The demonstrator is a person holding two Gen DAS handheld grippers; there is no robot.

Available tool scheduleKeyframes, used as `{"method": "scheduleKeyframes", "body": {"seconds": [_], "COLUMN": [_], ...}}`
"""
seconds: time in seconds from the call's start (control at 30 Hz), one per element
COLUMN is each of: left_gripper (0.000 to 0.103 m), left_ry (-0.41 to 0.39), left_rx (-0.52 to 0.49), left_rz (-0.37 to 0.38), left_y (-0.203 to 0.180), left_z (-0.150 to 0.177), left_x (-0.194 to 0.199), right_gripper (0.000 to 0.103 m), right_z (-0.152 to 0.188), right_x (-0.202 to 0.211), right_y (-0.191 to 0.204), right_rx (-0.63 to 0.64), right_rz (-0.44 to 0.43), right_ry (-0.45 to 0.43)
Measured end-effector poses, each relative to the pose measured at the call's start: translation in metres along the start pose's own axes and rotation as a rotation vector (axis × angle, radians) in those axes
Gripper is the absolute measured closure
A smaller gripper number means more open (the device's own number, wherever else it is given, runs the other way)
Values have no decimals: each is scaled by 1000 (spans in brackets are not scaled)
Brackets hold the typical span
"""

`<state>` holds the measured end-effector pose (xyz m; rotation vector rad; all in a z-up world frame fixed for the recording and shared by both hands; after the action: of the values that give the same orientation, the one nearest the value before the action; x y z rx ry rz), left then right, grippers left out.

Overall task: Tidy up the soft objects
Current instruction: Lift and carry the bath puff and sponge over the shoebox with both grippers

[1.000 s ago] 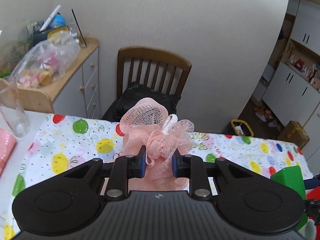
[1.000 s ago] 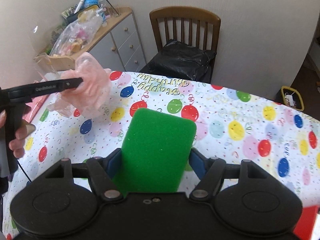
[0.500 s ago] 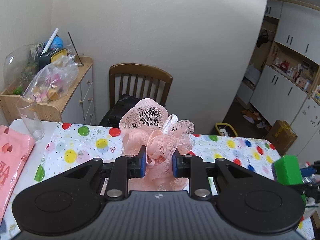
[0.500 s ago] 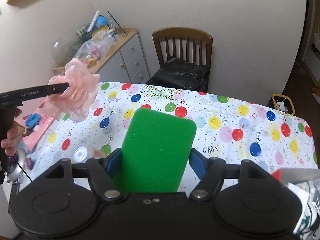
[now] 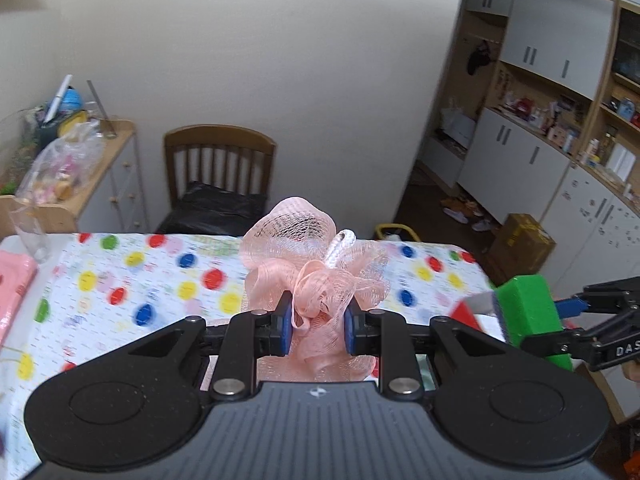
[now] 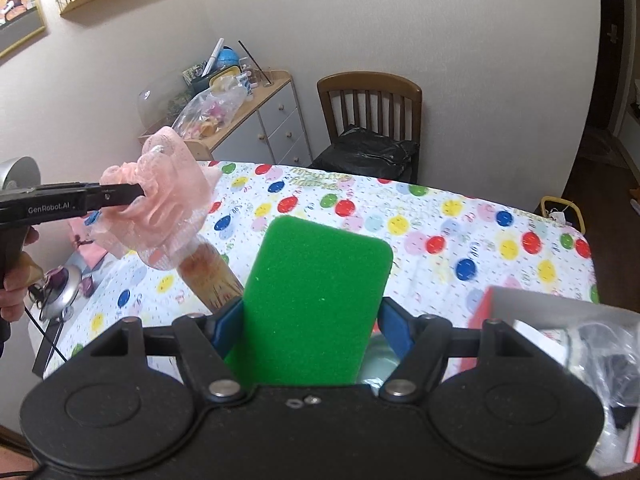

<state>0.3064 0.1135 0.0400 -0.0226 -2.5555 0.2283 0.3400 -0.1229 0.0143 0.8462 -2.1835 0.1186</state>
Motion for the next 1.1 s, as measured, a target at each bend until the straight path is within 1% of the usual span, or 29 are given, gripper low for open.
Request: {"method": "scheduleKeyframes", "body": {"seconds": [0.2,0.37,0.47,0.57,0.73,0.87,0.97,1.1], "left_gripper": [80,80,80,80,80,80,80,80], "left_ry": [14,32,50,70,105,130,154,199], "left_rx": [-23,-45,-58,-77,-107,-134,-139,-141], "left_rz": [58,113,143,150,168,174,164,176], "left_y": [-87,-159,-197,-229,-273,-303,-318,-334], "left_z": [12,22,31,41,53,67,77,93], "left_x": [-8,-25,-39,-54,-80,-104,-123,-147], "right_gripper": [32,32,32,32,32,32,32,32], "right_z": [25,41,49,59,74,90,103,115], "right_x": [40,68,79,83,87,78,70,59], "right_y": [-49,-99,-132,-163,-208,-237,-253,-264], "right_rx": [-5,-25,-41,-73,-112,-141,-144,-135], "right_rz": [9,40,65,84,111,136,151,165], "right_ry": [-1,-9,-12,-10,-10,18,45,73]}}
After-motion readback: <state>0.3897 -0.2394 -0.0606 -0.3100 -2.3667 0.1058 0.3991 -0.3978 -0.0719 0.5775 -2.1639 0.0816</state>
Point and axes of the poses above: each gripper's, at about its wrist camera, not at the fingertips, and x roughly against the way its jaws point, y to its left, z to its underside, the point moved 8 cm from there along -x, roughly the way its jaws point, and after that the axes turned 4 degrees about -y, right-handed, at the moved point
